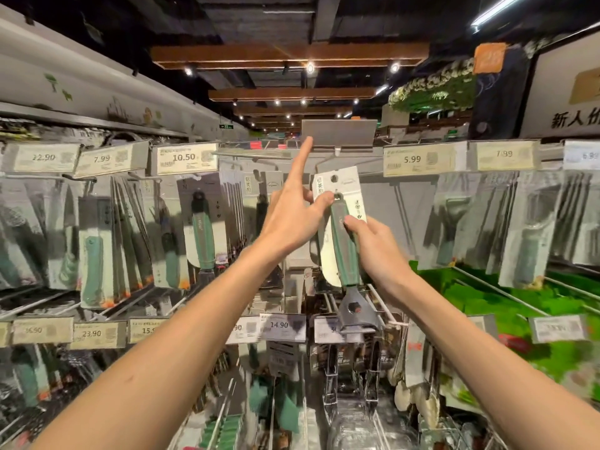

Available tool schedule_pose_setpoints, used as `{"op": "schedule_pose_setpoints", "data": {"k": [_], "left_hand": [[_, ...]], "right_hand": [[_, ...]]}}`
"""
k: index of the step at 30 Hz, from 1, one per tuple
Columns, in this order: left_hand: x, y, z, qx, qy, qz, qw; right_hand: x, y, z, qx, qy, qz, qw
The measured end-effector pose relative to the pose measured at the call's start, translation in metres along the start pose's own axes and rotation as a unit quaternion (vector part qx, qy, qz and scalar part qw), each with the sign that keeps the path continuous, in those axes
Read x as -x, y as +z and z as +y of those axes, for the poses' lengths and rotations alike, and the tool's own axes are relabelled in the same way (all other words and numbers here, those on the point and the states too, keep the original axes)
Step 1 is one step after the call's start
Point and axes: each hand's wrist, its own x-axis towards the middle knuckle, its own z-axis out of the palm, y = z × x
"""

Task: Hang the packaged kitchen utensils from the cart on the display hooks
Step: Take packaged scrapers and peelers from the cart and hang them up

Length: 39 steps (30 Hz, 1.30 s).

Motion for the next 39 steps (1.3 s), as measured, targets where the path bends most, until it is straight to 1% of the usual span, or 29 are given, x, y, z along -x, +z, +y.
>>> {"op": "schedule_pose_setpoints", "data": {"k": [3,7,9,11,13,15,16,18,21,23,26,29,31,33,34,37,39], "left_hand": [[-0.005,0.007,-0.003,-0.056,0.019,0.015,0.998],[-0.002,0.016,-0.01,-0.117,0.043,0.031,0.992],[0.004,0.018,-0.014,-0.136,0.024,0.036,0.99],[0.02,0.027,-0.025,-0.118,-0.016,0.037,0.992],[0.038,0.039,-0.038,-0.044,-0.056,0.018,0.997],[0.045,0.05,-0.055,0.023,-0.103,0.017,0.994],[0.043,0.053,-0.062,0.033,-0.119,0.033,0.992],[0.036,0.057,-0.067,0.016,-0.127,0.068,0.989],[0.027,0.062,-0.066,-0.018,-0.133,0.077,0.988],[0.025,0.062,-0.068,-0.028,-0.156,0.07,0.985],[0.034,0.056,-0.076,-0.035,-0.174,0.047,0.983],[0.054,0.04,-0.076,-0.069,-0.163,0.026,0.984],[0.071,0.022,-0.07,-0.086,-0.144,0.014,0.986],[0.093,-0.001,-0.065,-0.12,-0.13,-0.006,0.984],[0.108,-0.014,-0.063,-0.138,-0.128,-0.019,0.982],[0.172,-0.062,-0.063,-0.217,-0.13,-0.087,0.964],[0.229,-0.094,-0.071,-0.305,-0.143,-0.152,0.929]], "right_hand": [[-0.011,0.0,0.011,0.004,0.011,0.005,1.0],[-0.024,-0.002,0.029,0.04,0.025,0.036,0.998],[-0.029,-0.004,0.037,0.045,0.023,0.046,0.998],[-0.026,-0.005,0.046,0.046,0.007,0.055,0.997],[-0.017,-0.005,0.054,0.044,-0.019,0.052,0.997],[-0.012,-0.006,0.065,0.063,-0.038,0.029,0.997],[-0.012,-0.007,0.069,0.083,-0.039,0.017,0.996],[-0.018,-0.007,0.074,0.106,-0.025,0.007,0.994],[-0.027,-0.003,0.071,0.106,-0.004,-0.001,0.994],[-0.029,-0.001,0.07,0.13,0.001,0.001,0.991],[-0.018,-0.004,0.075,0.186,-0.012,0.032,0.982],[0.004,-0.008,0.084,0.212,-0.025,0.071,0.974],[0.025,-0.005,0.085,0.212,-0.051,0.079,0.973],[0.051,0.005,0.084,0.185,-0.077,0.059,0.978],[0.068,0.013,0.084,0.17,-0.08,0.034,0.982],[0.134,0.054,0.098,0.164,-0.045,-0.095,0.981],[0.184,0.094,0.116,0.185,-0.028,-0.185,0.965]]}}
